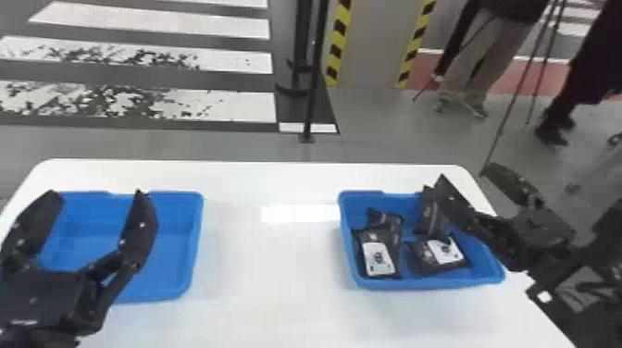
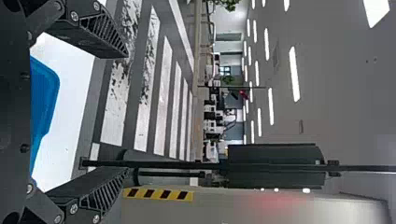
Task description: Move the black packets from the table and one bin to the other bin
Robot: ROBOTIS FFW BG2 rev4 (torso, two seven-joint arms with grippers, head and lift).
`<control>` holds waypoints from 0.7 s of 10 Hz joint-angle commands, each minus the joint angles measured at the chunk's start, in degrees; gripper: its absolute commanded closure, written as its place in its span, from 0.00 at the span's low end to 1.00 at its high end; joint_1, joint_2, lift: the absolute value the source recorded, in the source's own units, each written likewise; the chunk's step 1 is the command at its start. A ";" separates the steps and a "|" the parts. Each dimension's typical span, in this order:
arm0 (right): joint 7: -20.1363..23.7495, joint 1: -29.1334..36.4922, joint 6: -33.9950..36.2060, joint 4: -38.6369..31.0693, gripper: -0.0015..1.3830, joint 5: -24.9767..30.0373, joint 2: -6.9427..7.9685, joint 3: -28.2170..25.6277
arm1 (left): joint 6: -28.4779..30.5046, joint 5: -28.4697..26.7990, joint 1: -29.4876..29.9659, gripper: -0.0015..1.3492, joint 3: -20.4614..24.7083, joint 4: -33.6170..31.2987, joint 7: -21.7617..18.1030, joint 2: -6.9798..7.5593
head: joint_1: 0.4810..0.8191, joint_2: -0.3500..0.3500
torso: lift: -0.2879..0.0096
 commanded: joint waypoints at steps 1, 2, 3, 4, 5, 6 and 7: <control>-0.60 3.57 -0.68 -4.59 0.13 1.31 1.28 -0.06 | 1.06 -1.87 3.01 0.09 1.60 -2.79 1.86 -0.77 | 0.63 0.31 | 0.60; -1.21 6.24 -0.68 -6.42 0.13 1.66 1.80 0.05 | 2.18 -5.18 4.56 0.09 3.77 -4.20 2.30 -1.19 | 0.63 0.35 | 0.60; -2.09 9.34 0.30 -8.81 0.13 2.80 2.60 0.05 | 4.29 -6.89 5.96 0.09 5.14 -5.18 2.30 -1.19 | 0.63 0.38 | 0.60; -2.09 11.73 1.15 -10.49 0.13 4.74 3.21 0.05 | 6.26 -7.81 7.65 0.09 5.83 -6.17 2.91 -1.19 | 0.63 0.42 | 0.60; -2.27 13.84 1.15 -11.90 0.13 6.11 3.56 0.28 | 7.95 -9.18 8.91 0.09 6.17 -7.71 3.62 -1.19 | 0.63 0.43 | 0.60; -3.15 15.24 1.15 -13.03 0.13 7.83 4.18 0.28 | 8.37 -9.52 9.48 0.09 6.17 -8.56 4.49 -1.19 | 0.63 0.45 | 0.60; -3.59 15.52 0.87 -13.03 0.13 8.51 4.35 0.28 | 8.23 -9.52 9.62 0.09 5.83 -8.70 5.37 -1.19 | 0.63 0.46 | 0.60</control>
